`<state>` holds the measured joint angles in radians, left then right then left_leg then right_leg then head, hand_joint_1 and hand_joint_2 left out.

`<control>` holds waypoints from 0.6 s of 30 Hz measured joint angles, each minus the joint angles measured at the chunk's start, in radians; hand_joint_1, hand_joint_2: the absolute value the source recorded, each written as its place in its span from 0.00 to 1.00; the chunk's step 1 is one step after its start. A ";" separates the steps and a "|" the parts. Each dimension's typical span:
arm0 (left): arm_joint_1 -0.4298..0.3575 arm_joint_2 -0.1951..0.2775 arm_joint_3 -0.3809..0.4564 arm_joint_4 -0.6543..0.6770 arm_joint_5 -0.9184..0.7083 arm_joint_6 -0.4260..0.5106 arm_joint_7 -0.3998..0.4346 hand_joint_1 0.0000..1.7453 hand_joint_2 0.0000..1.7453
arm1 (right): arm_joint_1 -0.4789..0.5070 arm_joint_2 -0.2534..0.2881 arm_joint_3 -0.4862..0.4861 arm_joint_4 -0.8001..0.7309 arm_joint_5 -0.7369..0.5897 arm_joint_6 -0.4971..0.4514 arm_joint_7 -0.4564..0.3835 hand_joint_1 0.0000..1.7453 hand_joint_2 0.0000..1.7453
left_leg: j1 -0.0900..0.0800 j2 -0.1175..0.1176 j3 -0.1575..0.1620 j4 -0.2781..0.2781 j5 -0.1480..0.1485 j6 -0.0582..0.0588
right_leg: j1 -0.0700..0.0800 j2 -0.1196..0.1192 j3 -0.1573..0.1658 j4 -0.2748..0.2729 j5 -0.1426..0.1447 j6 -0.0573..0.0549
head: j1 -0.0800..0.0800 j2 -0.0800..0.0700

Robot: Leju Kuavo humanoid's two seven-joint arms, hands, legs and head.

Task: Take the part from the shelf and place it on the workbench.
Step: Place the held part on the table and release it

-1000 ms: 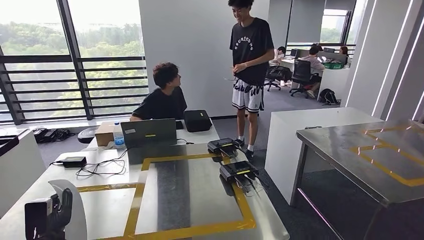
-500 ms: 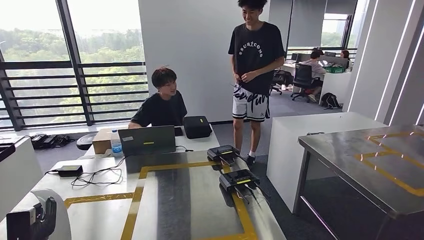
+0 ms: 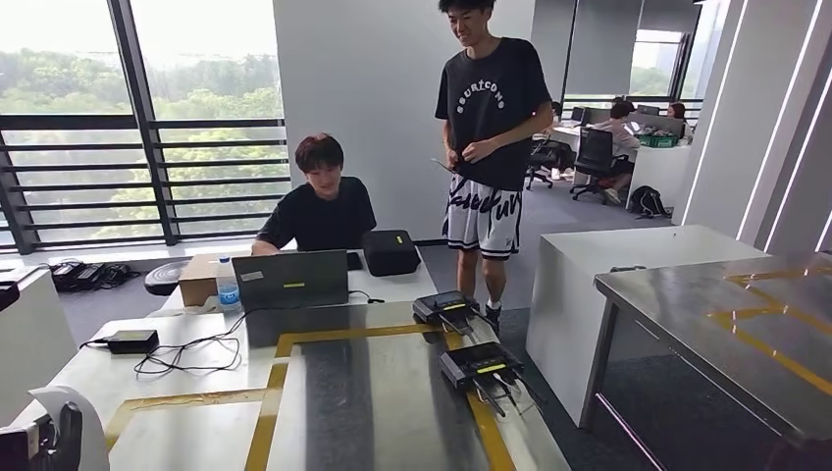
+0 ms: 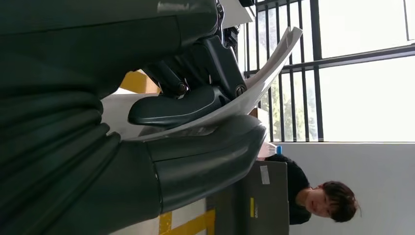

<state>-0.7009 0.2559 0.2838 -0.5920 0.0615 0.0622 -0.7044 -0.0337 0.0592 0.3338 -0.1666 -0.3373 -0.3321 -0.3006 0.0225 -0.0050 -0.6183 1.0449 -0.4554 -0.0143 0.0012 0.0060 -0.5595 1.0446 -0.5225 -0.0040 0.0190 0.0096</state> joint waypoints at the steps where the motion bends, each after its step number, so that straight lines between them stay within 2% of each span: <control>1: -0.001 0.001 0.001 -0.001 -0.001 0.000 0.000 1.00 1.00 | -0.001 0.000 0.000 0.000 0.000 0.000 0.000 0.00 0.00 | 0.001 0.000 0.004 0.000 -0.002 0.006 | -0.001 -0.001 -0.014 0.030 -0.014 0.005 | 0.001 0.000; 2: -0.001 0.001 0.002 -0.003 -0.002 0.000 0.000 1.00 1.00 | -0.002 0.000 -0.001 0.000 0.000 0.000 -0.001 0.00 0.00 | 0.001 0.000 0.008 -0.001 -0.006 0.012 | -0.002 -0.002 -0.041 0.081 -0.034 0.009 | 0.002 0.000; 4: -0.001 0.001 0.005 -0.003 -0.005 0.000 0.000 1.00 1.00 | -0.001 0.001 -0.001 0.000 -0.001 -0.001 -0.001 0.00 0.00 | -0.002 0.000 0.016 -0.001 -0.015 0.018 | -0.002 -0.002 -0.124 0.213 -0.073 0.013 | 0.003 0.000; 5: 0.000 0.001 0.006 -0.002 -0.005 0.000 0.000 1.00 1.00 | 0.001 0.001 -0.002 0.000 -0.001 -0.001 -0.001 0.00 0.00 | -0.005 0.000 0.021 -0.001 -0.021 0.020 | -0.002 -0.002 -0.161 0.260 -0.075 0.012 | 0.004 0.000; 6: 0.001 0.001 0.007 -0.002 -0.005 0.000 0.000 1.00 1.00 | 0.002 0.001 -0.002 0.000 -0.001 -0.001 -0.001 0.00 0.00 | -0.007 0.000 0.029 -0.001 -0.027 0.020 | 0.000 -0.002 -0.182 0.271 -0.058 0.009 | 0.004 0.000; 7: 0.001 0.000 0.007 -0.001 -0.005 0.000 0.000 1.00 1.00 | 0.003 0.001 -0.002 0.000 -0.001 -0.001 -0.001 0.00 0.00 | -0.009 -0.001 0.037 -0.001 -0.034 0.020 | 0.003 -0.002 -0.183 0.244 -0.022 0.002 | 0.004 0.000; 9: -0.001 0.000 0.007 -0.001 -0.005 0.000 0.000 1.00 1.00 | 0.003 0.000 -0.002 0.000 -0.001 -0.001 -0.001 0.00 0.00 | -0.013 -0.001 0.055 -0.002 -0.048 0.020 | 0.012 -0.002 -0.141 0.114 0.066 -0.020 | 0.005 0.000; 10: -0.003 0.000 0.008 0.001 -0.005 0.000 0.000 1.00 1.00 | 0.003 0.000 -0.002 0.000 -0.001 -0.001 -0.001 0.00 0.00 | -0.015 -0.001 0.062 -0.003 -0.054 0.018 | 0.017 -0.002 -0.117 0.054 0.091 -0.030 | 0.005 0.000; 11: -0.006 0.000 0.008 0.003 -0.005 0.000 0.000 1.00 1.00 | 0.002 -0.001 -0.002 0.000 -0.002 -0.002 -0.001 0.00 0.00 | -0.015 -0.001 0.067 -0.005 -0.059 0.014 | 0.021 -0.003 -0.099 0.014 0.101 -0.038 | 0.004 0.000; 13: -0.011 -0.001 0.008 0.007 -0.007 0.001 0.000 1.00 1.00 | 0.001 -0.001 -0.003 0.000 -0.004 -0.003 -0.002 0.00 0.00 | -0.012 -0.002 0.074 -0.013 -0.063 0.003 | 0.027 -0.003 -0.086 -0.011 0.094 -0.045 | 0.004 0.000; 15: -0.015 -0.002 0.008 0.009 -0.009 0.005 0.000 1.00 1.00 | 0.000 -0.001 -0.003 0.000 -0.008 -0.003 -0.003 0.00 0.00 | -0.011 -0.002 0.078 -0.015 -0.069 -0.007 | 0.020 -0.002 -0.067 -0.033 0.095 -0.047 | 0.003 0.000; 16: -0.020 -0.002 0.008 0.010 -0.010 0.007 -0.001 1.00 1.00 | 0.000 -0.001 -0.003 0.000 -0.009 -0.003 -0.004 0.00 0.00 | -0.012 -0.001 0.072 0.003 -0.078 -0.011 | 0.016 -0.002 -0.053 -0.046 0.096 -0.048 | 0.003 0.000; 17: -0.026 -0.002 0.008 0.013 -0.010 0.009 -0.001 1.00 1.00 | 0.000 0.000 -0.004 0.000 -0.010 -0.003 -0.004 0.00 0.00 | -0.012 -0.001 0.053 0.042 -0.093 -0.014 | 0.011 -0.002 -0.038 -0.058 0.095 -0.049 | 0.002 0.000; 18: -0.031 -0.003 0.008 0.017 -0.012 0.011 -0.001 1.00 1.00 | 0.000 0.000 -0.004 0.000 -0.012 -0.003 -0.004 0.00 0.00 | -0.011 -0.001 0.021 0.100 -0.111 -0.019 | 0.011 -0.002 -0.027 -0.062 0.091 -0.051 | 0.001 0.000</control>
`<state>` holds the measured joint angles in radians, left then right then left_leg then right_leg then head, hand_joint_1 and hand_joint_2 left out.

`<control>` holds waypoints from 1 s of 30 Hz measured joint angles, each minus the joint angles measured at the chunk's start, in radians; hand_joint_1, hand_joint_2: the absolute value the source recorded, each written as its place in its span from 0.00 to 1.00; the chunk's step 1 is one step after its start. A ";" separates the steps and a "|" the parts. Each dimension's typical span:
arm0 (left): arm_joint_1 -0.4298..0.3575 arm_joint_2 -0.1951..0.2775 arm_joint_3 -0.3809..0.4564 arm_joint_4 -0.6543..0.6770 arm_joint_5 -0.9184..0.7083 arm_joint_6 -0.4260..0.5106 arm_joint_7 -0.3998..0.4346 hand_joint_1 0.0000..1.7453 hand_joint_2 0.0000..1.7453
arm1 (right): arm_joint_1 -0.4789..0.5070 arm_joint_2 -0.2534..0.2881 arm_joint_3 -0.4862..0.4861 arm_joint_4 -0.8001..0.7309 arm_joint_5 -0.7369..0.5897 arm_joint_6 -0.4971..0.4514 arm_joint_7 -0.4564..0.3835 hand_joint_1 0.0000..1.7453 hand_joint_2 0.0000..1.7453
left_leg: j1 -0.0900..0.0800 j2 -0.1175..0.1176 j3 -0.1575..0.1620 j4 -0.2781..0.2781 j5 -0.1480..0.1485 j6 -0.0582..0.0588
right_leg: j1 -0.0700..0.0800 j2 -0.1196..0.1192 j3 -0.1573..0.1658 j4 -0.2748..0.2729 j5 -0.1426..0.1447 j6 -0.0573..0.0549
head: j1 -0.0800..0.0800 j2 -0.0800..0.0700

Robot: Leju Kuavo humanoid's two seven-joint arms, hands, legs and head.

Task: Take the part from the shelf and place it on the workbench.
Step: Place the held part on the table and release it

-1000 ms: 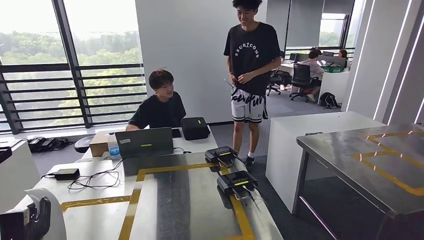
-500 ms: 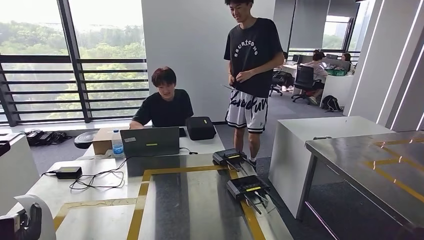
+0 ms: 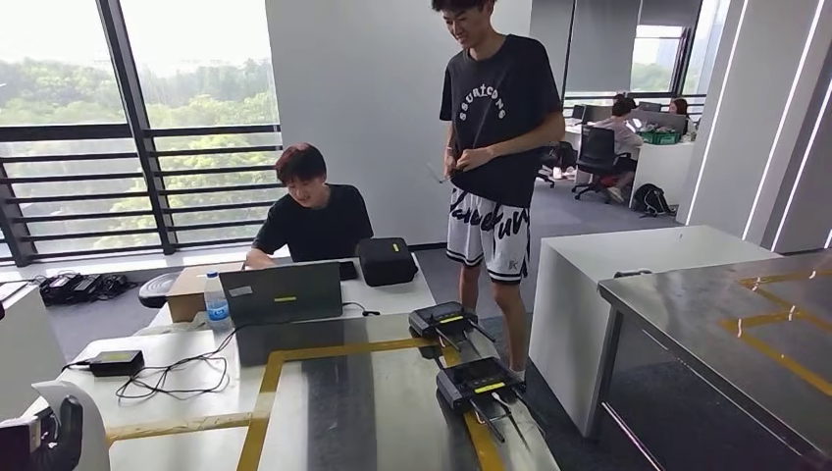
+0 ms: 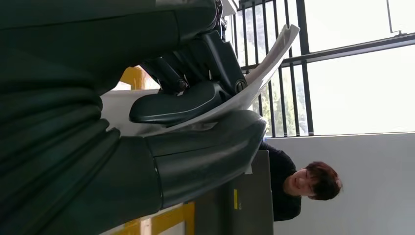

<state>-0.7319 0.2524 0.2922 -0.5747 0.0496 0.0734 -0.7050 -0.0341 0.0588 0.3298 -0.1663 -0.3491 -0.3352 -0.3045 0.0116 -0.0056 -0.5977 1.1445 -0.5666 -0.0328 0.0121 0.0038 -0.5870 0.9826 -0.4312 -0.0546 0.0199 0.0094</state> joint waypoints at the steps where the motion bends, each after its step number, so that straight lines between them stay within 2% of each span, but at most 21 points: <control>1: -0.003 -0.002 0.000 0.005 -0.002 0.002 0.000 1.00 1.00 | -0.001 0.000 0.000 0.000 -0.002 0.000 0.000 0.00 0.00 | 0.001 0.000 -0.042 0.064 -0.017 -0.004 | -0.001 0.000 0.008 0.000 -0.006 -0.001 | -0.001 0.000; 2: -0.005 -0.004 0.000 0.009 -0.005 0.005 0.000 1.00 1.00 | 0.000 0.000 -0.001 0.000 -0.004 0.001 0.001 0.00 0.00 | 0.003 0.000 -0.080 0.115 -0.023 -0.009 | -0.001 0.001 0.015 0.000 -0.013 -0.001 | -0.001 0.000; 3: -0.005 -0.007 0.000 0.012 -0.007 0.008 0.001 1.00 1.00 | 0.000 0.001 -0.002 0.000 -0.005 0.002 0.001 0.00 0.00 | 0.005 0.001 -0.106 0.137 -0.011 -0.012 | -0.003 0.001 0.022 0.002 -0.021 0.001 | -0.002 0.000; 4: -0.006 -0.010 0.000 0.014 -0.010 0.010 0.001 1.00 1.00 | 0.000 0.001 -0.002 0.000 -0.006 0.003 0.002 0.00 0.00 | 0.007 0.001 -0.114 0.122 0.021 -0.016 | -0.005 0.002 0.030 0.006 -0.030 0.004 | -0.002 0.000; 6: -0.012 -0.014 0.000 0.017 -0.012 0.013 0.000 1.00 1.00 | 0.000 0.000 -0.005 0.000 -0.005 0.004 0.003 0.00 0.00 | 0.011 0.002 -0.086 0.010 0.112 -0.022 | -0.009 0.004 0.042 0.019 -0.053 0.013 | -0.003 0.000; 7: -0.016 -0.015 0.000 0.018 -0.012 0.013 0.001 1.00 1.00 | -0.001 0.000 -0.006 0.000 -0.004 0.004 0.003 0.00 0.00 | 0.011 0.002 -0.062 -0.050 0.139 -0.023 | -0.009 0.005 0.044 0.028 -0.065 0.019 | -0.003 0.000; 8: -0.020 -0.015 0.000 0.020 -0.011 0.012 0.001 1.00 1.00 | -0.001 0.000 -0.007 0.000 -0.004 0.003 0.003 0.00 0.00 | 0.010 0.002 -0.046 -0.089 0.149 -0.017 | -0.008 0.007 0.043 0.033 -0.075 0.025 | -0.003 0.000; 9: -0.021 -0.016 0.000 0.021 -0.010 0.011 0.001 1.00 1.00 | -0.001 0.000 -0.008 0.000 -0.004 0.003 0.002 0.00 0.00 | 0.009 0.002 -0.038 -0.108 0.144 -0.010 | -0.006 0.007 0.044 0.036 -0.080 0.031 | -0.003 0.000; 12: -0.018 -0.014 0.000 0.019 -0.005 0.006 0.000 1.00 1.00 | 0.000 0.000 -0.009 0.000 0.000 0.003 -0.001 0.00 0.00 | 0.010 0.000 -0.030 -0.116 0.129 0.018 | -0.005 0.008 0.045 0.048 -0.085 0.044 | -0.001 0.000; 14: -0.018 -0.011 0.000 0.017 -0.001 0.002 0.000 1.00 1.00 | -0.001 0.000 -0.010 0.000 0.004 0.004 -0.003 0.00 0.00 | 0.012 -0.001 -0.019 -0.117 0.123 0.030 | -0.008 0.004 0.011 0.112 -0.108 0.053 | 0.002 0.000; 17: -0.013 -0.008 0.000 0.015 0.006 -0.004 0.000 1.00 1.00 | 0.000 0.000 -0.010 0.000 0.009 0.006 -0.004 0.00 0.00 | 0.010 -0.001 -0.005 -0.118 0.108 0.037 | -0.013 0.002 -0.107 0.293 -0.167 0.063 | 0.003 0.000; 18: -0.010 -0.007 0.001 0.015 0.007 -0.006 0.000 1.00 1.00 | 0.001 0.000 -0.010 0.000 0.010 0.007 -0.004 0.00 0.00 | 0.009 -0.001 0.001 -0.118 0.102 0.037 | -0.014 0.002 -0.136 0.321 -0.167 0.064 | 0.004 0.000; 19: -0.007 -0.007 0.001 0.016 0.007 -0.008 0.000 1.00 1.00 | 0.002 0.000 -0.010 0.000 0.009 0.007 -0.004 0.00 0.00 | 0.009 -0.001 0.009 -0.118 0.095 0.035 | -0.014 0.002 -0.146 0.310 -0.144 0.062 | 0.004 0.000; 20: -0.006 -0.007 0.001 0.016 0.008 -0.009 0.000 1.00 1.00 | 0.003 0.000 -0.011 0.000 0.008 0.007 -0.003 0.00 0.00 | 0.009 -0.002 0.019 -0.118 0.088 0.033 | -0.013 0.002 -0.138 0.264 -0.103 0.058 | 0.004 0.000; 21: -0.007 -0.008 0.001 0.017 0.008 -0.011 0.000 1.00 1.00 | 0.003 0.000 -0.012 0.000 0.005 0.006 -0.003 0.00 0.00 | 0.009 -0.002 0.029 -0.118 0.081 0.030 | -0.013 0.001 -0.117 0.194 -0.051 0.053 | 0.004 0.000; 22: -0.010 -0.009 0.001 0.020 0.007 -0.011 0.000 1.00 1.00 | 0.003 -0.001 -0.013 0.000 0.002 0.004 -0.003 0.00 0.00 | 0.009 -0.002 0.037 -0.119 0.075 0.027 | -0.010 0.001 -0.096 0.129 -0.017 0.048 | 0.004 0.000; 23: -0.015 -0.011 0.001 0.024 0.007 -0.010 0.000 1.00 1.00 | 0.002 -0.001 -0.014 0.000 -0.001 0.002 -0.002 0.00 0.00 | 0.008 -0.003 0.042 -0.119 0.070 0.022 | -0.007 0.000 -0.079 0.081 -0.001 0.044 | 0.004 0.000; 24: -0.019 -0.012 0.001 0.029 0.007 -0.009 0.000 1.00 1.00 | 0.002 -0.001 -0.015 0.000 -0.003 0.001 -0.002 0.00 0.00 | 0.008 -0.004 0.046 -0.121 0.067 0.016 | -0.004 0.000 -0.068 0.053 0.005 0.039 | 0.004 0.000; 25: -0.023 -0.014 0.001 0.034 0.007 -0.008 0.000 1.00 1.00 | 0.002 -0.001 -0.015 0.000 -0.005 0.000 -0.002 0.00 0.00 | 0.008 -0.004 0.049 -0.120 0.068 0.009 | -0.002 0.000 -0.064 0.046 -0.003 0.035 | 0.003 0.000; 28: -0.029 -0.018 0.001 0.042 0.007 -0.004 0.000 1.00 1.00 | 0.002 -0.001 -0.016 0.000 -0.007 -0.001 -0.002 0.00 0.00 | 0.009 -0.002 0.050 -0.098 0.061 -0.009 | -0.005 0.002 -0.039 0.031 0.001 0.020 | 0.002 0.000; 30: -0.036 -0.018 0.001 0.048 0.007 -0.004 0.000 1.00 1.00 | 0.000 -0.002 -0.016 0.000 -0.007 -0.001 -0.002 0.00 0.00 | 0.010 0.000 0.008 -0.018 0.022 -0.013 | -0.007 0.003 -0.026 0.027 -0.003 0.010 | 0.000 0.000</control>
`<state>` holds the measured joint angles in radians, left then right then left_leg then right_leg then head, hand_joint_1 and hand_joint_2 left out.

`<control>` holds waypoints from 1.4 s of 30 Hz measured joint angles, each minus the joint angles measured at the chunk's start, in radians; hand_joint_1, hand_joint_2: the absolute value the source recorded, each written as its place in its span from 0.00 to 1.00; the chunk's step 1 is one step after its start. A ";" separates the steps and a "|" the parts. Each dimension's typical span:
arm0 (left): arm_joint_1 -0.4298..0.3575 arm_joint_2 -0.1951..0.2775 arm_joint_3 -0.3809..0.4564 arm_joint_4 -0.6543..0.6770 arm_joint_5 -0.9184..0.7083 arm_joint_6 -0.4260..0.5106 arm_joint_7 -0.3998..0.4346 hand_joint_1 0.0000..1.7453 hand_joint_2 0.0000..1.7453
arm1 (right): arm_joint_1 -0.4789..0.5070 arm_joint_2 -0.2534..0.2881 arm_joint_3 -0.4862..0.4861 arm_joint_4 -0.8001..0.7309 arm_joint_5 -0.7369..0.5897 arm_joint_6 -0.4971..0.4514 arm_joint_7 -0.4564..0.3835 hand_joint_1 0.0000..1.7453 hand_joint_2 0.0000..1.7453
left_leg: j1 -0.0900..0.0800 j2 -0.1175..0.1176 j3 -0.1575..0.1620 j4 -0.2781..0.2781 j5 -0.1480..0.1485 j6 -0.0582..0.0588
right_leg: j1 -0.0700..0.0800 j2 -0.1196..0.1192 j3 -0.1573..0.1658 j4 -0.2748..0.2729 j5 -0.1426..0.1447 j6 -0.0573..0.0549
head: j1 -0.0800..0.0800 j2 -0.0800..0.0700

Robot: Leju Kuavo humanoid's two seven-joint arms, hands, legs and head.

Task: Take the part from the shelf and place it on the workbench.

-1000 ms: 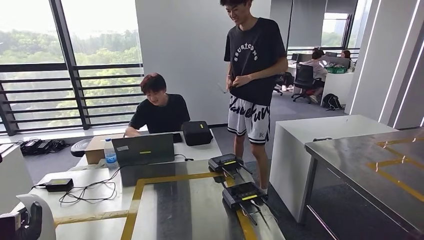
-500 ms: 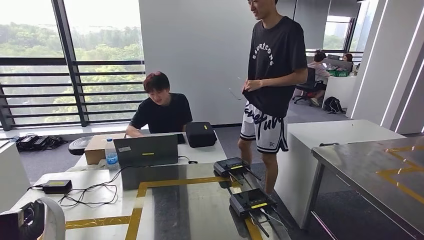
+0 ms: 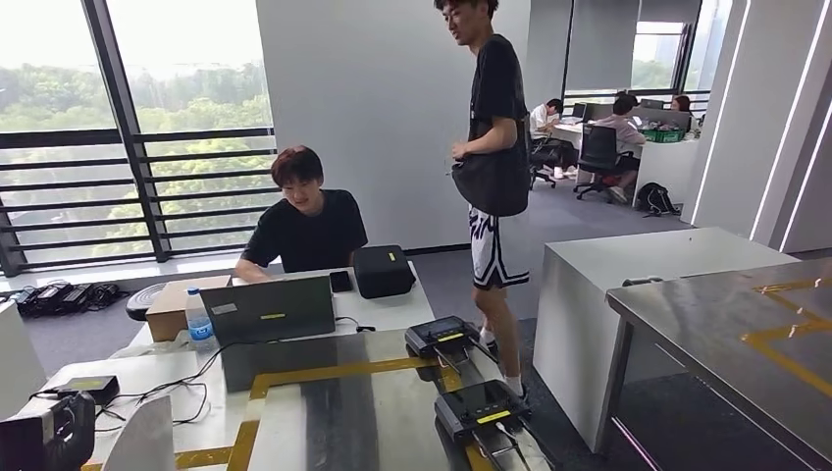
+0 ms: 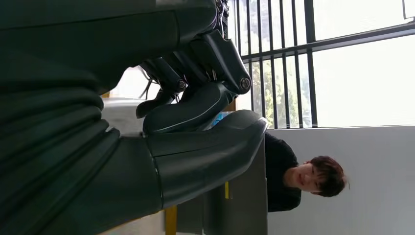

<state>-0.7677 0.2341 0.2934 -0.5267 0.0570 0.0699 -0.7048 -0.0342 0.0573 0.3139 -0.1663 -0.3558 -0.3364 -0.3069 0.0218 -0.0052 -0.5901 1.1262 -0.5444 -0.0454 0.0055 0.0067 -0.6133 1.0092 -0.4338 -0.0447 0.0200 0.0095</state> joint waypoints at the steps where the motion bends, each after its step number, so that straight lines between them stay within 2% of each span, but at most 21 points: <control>1: -0.002 0.000 0.000 0.003 0.000 0.000 0.000 1.00 1.00 | 0.000 0.000 0.000 0.000 0.000 0.000 0.000 0.00 0.00 | 0.000 0.000 -0.035 0.060 -0.026 -0.003 | 0.000 0.000 0.003 0.000 -0.003 -0.004 | -0.001 0.000; 2: -0.001 0.000 0.000 0.006 0.001 -0.001 0.000 1.00 1.00 | 0.000 0.000 0.000 0.000 0.000 0.000 0.000 0.00 0.00 | 0.000 0.000 -0.072 0.117 -0.047 -0.005 | 0.001 0.000 0.005 0.001 -0.006 -0.007 | -0.001 0.000; 3: 0.001 0.000 0.000 0.009 0.002 -0.003 0.000 1.00 1.00 | 0.000 0.000 0.000 0.000 0.000 0.000 0.000 0.00 0.00 | 0.000 0.000 -0.100 0.152 -0.054 -0.007 | 0.002 0.001 0.007 0.001 -0.010 -0.008 | -0.001 0.000; 4: 0.004 0.000 0.000 0.010 0.004 -0.004 0.000 1.00 1.00 | 0.001 0.000 0.000 0.000 -0.001 0.000 0.000 0.00 0.00 | 0.000 0.000 -0.113 0.156 -0.042 -0.007 | 0.003 0.001 0.010 0.003 -0.013 -0.009 | -0.002 0.000; 5: 0.006 0.000 0.000 0.011 0.005 -0.006 0.000 1.00 1.00 | 0.002 0.000 -0.001 0.000 -0.001 0.000 0.000 0.00 0.00 | -0.001 0.000 -0.109 0.124 -0.011 -0.004 | 0.003 0.002 0.013 0.004 -0.017 -0.008 | -0.002 0.000; 7: 0.007 0.001 0.000 0.008 0.005 -0.009 0.000 1.00 1.00 | 0.002 0.000 -0.001 0.000 -0.001 0.000 -0.001 0.00 0.00 | -0.002 0.001 -0.066 0.000 0.070 0.002 | 0.003 0.003 0.020 0.010 -0.027 -0.003 | -0.002 0.000; 9: 0.009 0.001 0.001 0.005 0.006 -0.010 0.000 1.00 1.00 | 0.001 0.000 -0.001 0.000 -0.001 0.001 -0.002 0.00 0.00 | -0.007 0.001 -0.035 -0.086 0.099 0.011 | 0.005 0.004 0.019 0.016 -0.034 0.007 | -0.003 0.000; 10: 0.012 0.001 0.001 0.003 0.006 -0.010 0.000 1.00 1.00 | 0.002 0.000 -0.001 0.000 -0.001 0.001 -0.002 0.00 0.00 | -0.009 0.001 -0.032 -0.097 0.096 0.015 | 0.006 0.004 0.017 0.018 -0.036 0.012 | -0.003 0.000; 11: 0.014 0.001 0.001 0.001 0.006 -0.010 0.000 1.00 1.00 | 0.002 0.000 -0.001 0.000 -0.001 0.001 -0.001 0.00 0.00 | -0.010 0.000 -0.030 -0.102 0.097 0.016 | 0.007 0.004 0.015 0.018 -0.037 0.012 | -0.003 0.000; 15: 0.024 0.000 0.001 -0.010 0.006 -0.019 0.000 1.00 1.00 | 0.002 0.000 -0.001 0.000 0.000 0.001 -0.002 0.00 0.00 | -0.009 -0.004 -0.027 -0.106 0.107 0.017 | 0.010 0.004 0.020 0.012 -0.036 -0.002 | -0.001 0.000; 18: 0.032 0.000 0.003 -0.019 0.006 -0.019 0.000 1.00 1.00 | 0.001 0.000 -0.001 0.000 0.002 0.000 -0.005 0.00 0.00 | -0.010 -0.004 -0.025 -0.106 0.103 0.023 | 0.010 0.003 0.026 0.006 -0.037 0.002 | 0.000 0.000; 20: 0.036 0.000 0.004 -0.023 0.006 -0.019 0.000 1.00 1.00 | 0.001 0.000 -0.001 0.000 0.006 0.000 -0.009 0.00 0.00 | -0.010 -0.004 -0.024 -0.106 0.102 0.026 | 0.009 0.003 0.028 0.003 -0.037 0.011 | 0.000 0.000; 22: 0.043 0.000 0.005 -0.027 0.006 -0.019 0.000 1.00 1.00 | 0.000 0.000 -0.001 0.000 0.009 0.000 -0.011 0.00 0.00 | -0.010 -0.004 -0.024 -0.106 0.102 0.027 | 0.009 0.003 0.029 0.001 -0.036 0.017 | 0.001 0.000; 26: 0.054 0.000 0.005 -0.036 0.006 -0.020 0.000 1.00 1.00 | 0.000 0.000 -0.001 0.000 0.011 0.000 -0.011 0.00 0.00 | -0.011 -0.004 -0.024 -0.106 0.102 0.027 | 0.006 0.003 0.029 0.001 -0.036 0.023 | 0.001 0.000; 42: 0.078 -0.006 0.005 -0.066 -0.003 -0.049 0.000 1.00 1.00 | -0.001 0.000 0.000 0.000 0.020 0.003 -0.014 0.00 0.00 | -0.009 -0.002 -0.019 -0.111 0.104 0.024 | 0.010 0.003 0.029 0.001 -0.036 0.022 | 0.001 0.000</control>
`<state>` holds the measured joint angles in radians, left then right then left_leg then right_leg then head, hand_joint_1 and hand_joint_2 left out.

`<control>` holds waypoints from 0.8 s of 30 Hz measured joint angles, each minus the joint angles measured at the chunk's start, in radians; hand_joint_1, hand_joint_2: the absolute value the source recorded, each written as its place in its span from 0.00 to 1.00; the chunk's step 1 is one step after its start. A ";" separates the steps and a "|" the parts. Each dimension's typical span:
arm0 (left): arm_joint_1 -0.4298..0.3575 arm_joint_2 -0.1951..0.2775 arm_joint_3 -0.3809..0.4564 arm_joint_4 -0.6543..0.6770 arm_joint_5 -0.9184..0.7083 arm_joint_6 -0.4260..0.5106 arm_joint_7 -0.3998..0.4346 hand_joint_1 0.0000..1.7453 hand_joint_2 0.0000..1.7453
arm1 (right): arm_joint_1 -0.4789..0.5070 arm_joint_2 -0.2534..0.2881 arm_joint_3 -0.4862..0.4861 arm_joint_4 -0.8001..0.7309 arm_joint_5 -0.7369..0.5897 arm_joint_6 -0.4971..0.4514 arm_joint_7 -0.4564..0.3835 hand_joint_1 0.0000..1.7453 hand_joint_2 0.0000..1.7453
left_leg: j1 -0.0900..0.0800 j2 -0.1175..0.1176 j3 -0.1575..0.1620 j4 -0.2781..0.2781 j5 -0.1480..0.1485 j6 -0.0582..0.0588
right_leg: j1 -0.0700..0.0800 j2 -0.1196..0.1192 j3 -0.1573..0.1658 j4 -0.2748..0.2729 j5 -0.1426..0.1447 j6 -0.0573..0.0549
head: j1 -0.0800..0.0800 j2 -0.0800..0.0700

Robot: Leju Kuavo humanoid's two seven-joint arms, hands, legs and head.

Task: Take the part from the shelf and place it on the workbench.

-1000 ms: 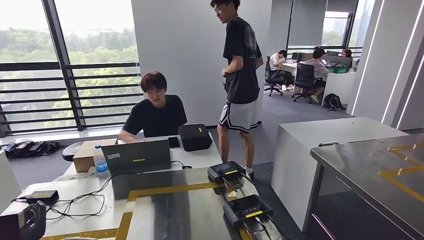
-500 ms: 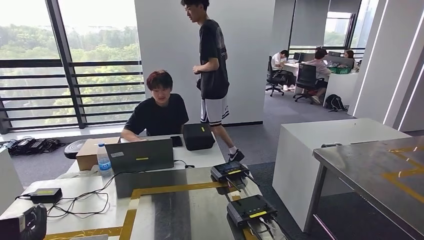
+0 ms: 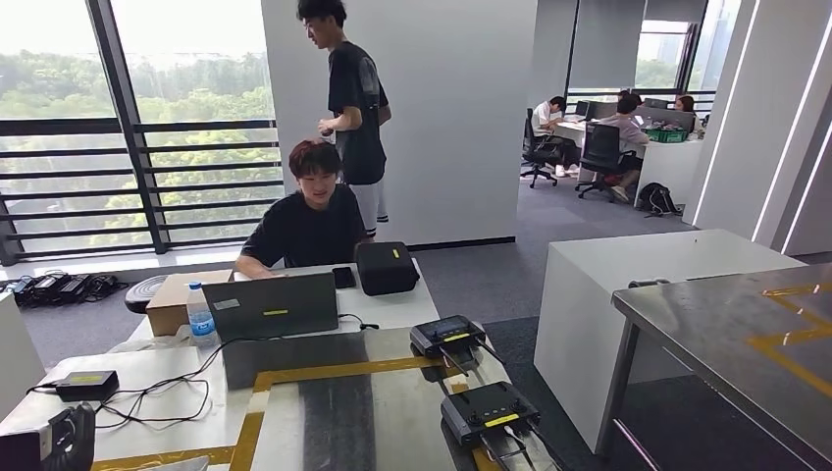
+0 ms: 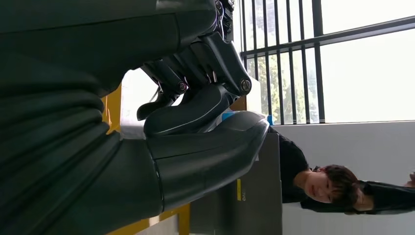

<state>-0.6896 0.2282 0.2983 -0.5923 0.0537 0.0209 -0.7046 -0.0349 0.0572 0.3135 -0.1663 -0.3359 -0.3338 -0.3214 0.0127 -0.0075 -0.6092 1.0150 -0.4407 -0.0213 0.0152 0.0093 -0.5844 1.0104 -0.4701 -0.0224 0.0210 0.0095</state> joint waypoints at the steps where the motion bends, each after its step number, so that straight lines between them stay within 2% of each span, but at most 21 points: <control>1: 0.002 -0.001 0.000 -0.004 0.000 -0.003 0.000 1.00 1.00 | 0.000 0.000 0.000 0.000 0.000 0.000 0.000 0.00 0.00 | 0.000 0.000 0.000 0.000 0.000 0.000 | 0.000 0.000 0.000 0.000 0.000 0.000 | 0.000 0.000; 6: 0.014 -0.001 0.000 -0.028 0.000 -0.016 0.000 1.00 1.00 | -0.001 0.000 0.000 0.000 0.001 0.001 -0.001 0.00 0.00 | 0.000 0.000 0.000 0.000 0.000 0.000 | 0.000 0.000 0.000 0.000 0.000 0.000 | 0.000 0.000; 10: 0.019 -0.001 0.000 -0.038 0.000 -0.027 0.000 0.00 1.00 | -0.001 0.000 0.000 0.000 0.001 0.002 -0.002 0.00 0.00 | 0.000 0.000 0.000 0.000 0.000 0.000 | 0.000 0.000 0.000 0.000 0.000 0.000 | 0.000 0.000; 14: 0.027 0.002 0.000 -0.046 -0.001 -0.047 0.000 0.00 0.00 | -0.001 0.000 0.000 0.000 0.001 0.004 -0.002 0.00 0.00 | 0.000 0.000 0.000 0.000 0.000 0.000 | 0.000 0.000 0.000 0.000 0.000 0.000 | 0.000 0.000; 24: 0.030 0.003 0.000 -0.052 -0.016 -0.007 0.000 0.00 0.00 | -0.005 0.000 0.000 0.000 0.001 0.000 -0.002 0.00 0.00 | 0.000 0.000 0.001 0.000 0.000 -0.001 | 0.000 0.000 0.000 0.000 0.000 0.000 | 0.000 0.000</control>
<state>-0.6601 0.2312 0.2983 -0.6447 0.0374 0.0141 -0.7046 -0.0402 0.0572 0.3136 -0.1663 -0.3353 -0.3337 -0.3231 0.0128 -0.0074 -0.6086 1.0146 -0.4405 -0.0218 0.0153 0.0093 -0.5840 1.0106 -0.4704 -0.0228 0.0210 0.0095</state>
